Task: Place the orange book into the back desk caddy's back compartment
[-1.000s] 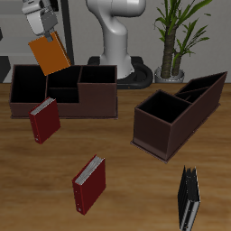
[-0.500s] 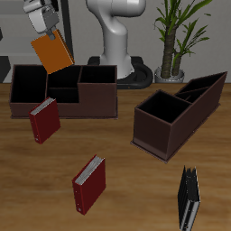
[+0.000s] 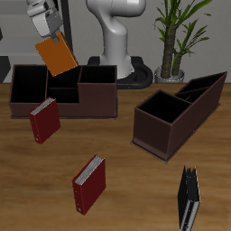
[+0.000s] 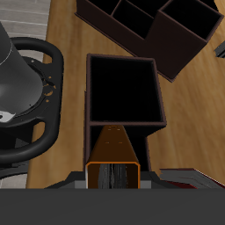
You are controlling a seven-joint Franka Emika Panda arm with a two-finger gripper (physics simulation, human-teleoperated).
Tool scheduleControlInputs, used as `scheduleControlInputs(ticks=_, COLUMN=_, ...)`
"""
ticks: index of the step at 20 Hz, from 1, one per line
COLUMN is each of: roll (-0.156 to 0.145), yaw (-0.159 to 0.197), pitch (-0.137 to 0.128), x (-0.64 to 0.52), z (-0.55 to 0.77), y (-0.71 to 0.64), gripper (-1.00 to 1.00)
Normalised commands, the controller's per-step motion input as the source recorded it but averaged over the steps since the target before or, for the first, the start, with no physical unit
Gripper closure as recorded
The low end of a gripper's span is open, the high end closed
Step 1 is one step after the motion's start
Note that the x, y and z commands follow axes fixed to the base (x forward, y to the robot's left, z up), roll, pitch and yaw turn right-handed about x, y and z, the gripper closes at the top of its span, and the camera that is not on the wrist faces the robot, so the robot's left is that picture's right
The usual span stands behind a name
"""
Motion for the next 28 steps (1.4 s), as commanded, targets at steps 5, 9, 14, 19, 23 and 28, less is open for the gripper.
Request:
scheduleControlInputs(ticks=5, roll=0.03, yaw=0.023, pitch=0.052, x=-0.01, z=-0.19, y=0.16, gripper=1.0)
scheduleControlInputs(ticks=9, roll=0.004, yaw=0.0, pitch=0.027, x=-0.04, z=-0.06, y=0.01, gripper=1.0)
scheduleControlInputs(ticks=14, roll=-0.01, yaw=-0.042, pitch=0.034, x=-0.08, z=-0.08, y=-0.01, gripper=1.0)
scheduleControlInputs(ticks=19, roll=-0.019, yaw=-0.003, pitch=0.026, x=-0.21, z=-0.06, y=-0.11, gripper=1.0)
scheduleControlInputs(ticks=23, roll=-0.036, yaw=-0.024, pitch=-0.012, x=-0.02, z=0.09, y=-0.17, gripper=1.0)
scheduleControlInputs(ticks=28, roll=-0.027, yaw=-0.002, pitch=0.013, x=-0.04, z=-0.06, y=-0.05, gripper=1.0)
